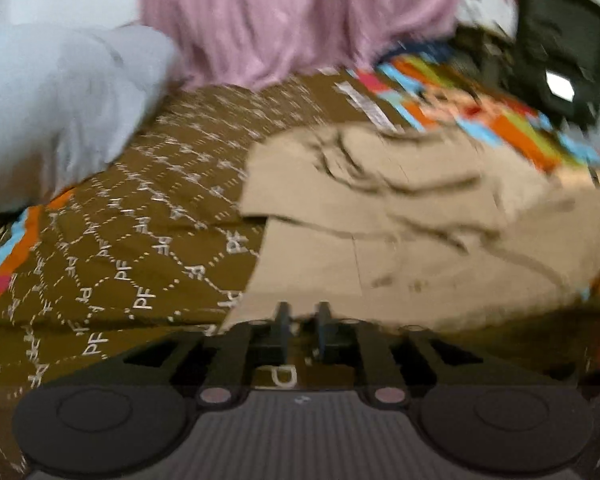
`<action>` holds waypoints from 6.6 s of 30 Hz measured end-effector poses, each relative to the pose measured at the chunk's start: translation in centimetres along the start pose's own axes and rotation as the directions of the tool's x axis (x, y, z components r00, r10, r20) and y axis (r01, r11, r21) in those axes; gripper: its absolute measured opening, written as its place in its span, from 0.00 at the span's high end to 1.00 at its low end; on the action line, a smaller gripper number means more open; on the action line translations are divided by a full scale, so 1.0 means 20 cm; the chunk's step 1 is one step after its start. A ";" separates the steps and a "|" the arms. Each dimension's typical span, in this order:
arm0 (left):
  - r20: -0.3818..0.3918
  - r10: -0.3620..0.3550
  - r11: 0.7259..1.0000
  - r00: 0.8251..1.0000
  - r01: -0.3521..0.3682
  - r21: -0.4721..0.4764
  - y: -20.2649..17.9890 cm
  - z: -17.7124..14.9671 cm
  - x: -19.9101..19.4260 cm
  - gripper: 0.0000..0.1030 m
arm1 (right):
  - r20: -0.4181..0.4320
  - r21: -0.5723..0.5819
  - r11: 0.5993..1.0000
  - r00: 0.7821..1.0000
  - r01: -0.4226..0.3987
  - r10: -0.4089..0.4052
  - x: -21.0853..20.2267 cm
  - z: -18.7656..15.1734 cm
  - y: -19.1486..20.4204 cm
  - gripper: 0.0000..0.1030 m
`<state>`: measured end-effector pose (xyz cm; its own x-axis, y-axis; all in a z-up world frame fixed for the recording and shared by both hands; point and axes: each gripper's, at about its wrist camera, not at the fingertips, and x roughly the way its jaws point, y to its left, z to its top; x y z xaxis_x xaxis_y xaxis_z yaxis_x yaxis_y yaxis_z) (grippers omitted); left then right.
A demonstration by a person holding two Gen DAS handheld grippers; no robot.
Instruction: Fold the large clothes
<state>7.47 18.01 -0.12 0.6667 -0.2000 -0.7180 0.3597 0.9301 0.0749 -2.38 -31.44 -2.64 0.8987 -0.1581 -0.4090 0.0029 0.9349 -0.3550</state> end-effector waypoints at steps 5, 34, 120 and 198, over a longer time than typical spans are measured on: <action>-0.029 0.061 0.982 0.998 -0.055 0.180 -0.10 -0.02 0.04 0.46 | -0.014 0.010 1.000 1.000 0.003 -0.003 0.01 -0.01 0.01 0.96; 0.287 0.149 0.989 0.946 -0.145 -0.036 -0.17 0.20 -0.32 0.95 | 0.100 0.199 0.977 0.990 0.079 -0.101 -0.08 0.04 -0.10 0.98; 0.035 0.125 0.864 0.992 -0.091 -0.496 -0.30 0.60 0.93 0.01 | -0.045 0.354 0.926 0.991 0.131 -0.123 0.91 0.12 -0.05 0.01; -0.069 0.094 0.908 0.993 -0.114 -0.404 -0.39 0.27 0.91 0.00 | -0.248 0.079 0.996 0.968 -0.028 0.047 0.73 -0.23 -0.21 0.92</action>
<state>20.38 5.51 -9.93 0.6513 -0.0896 -0.7535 -0.0130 0.9915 -0.1292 8.76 -39.08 -10.98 0.7612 -0.1877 -0.6208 0.0119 0.9611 -0.2759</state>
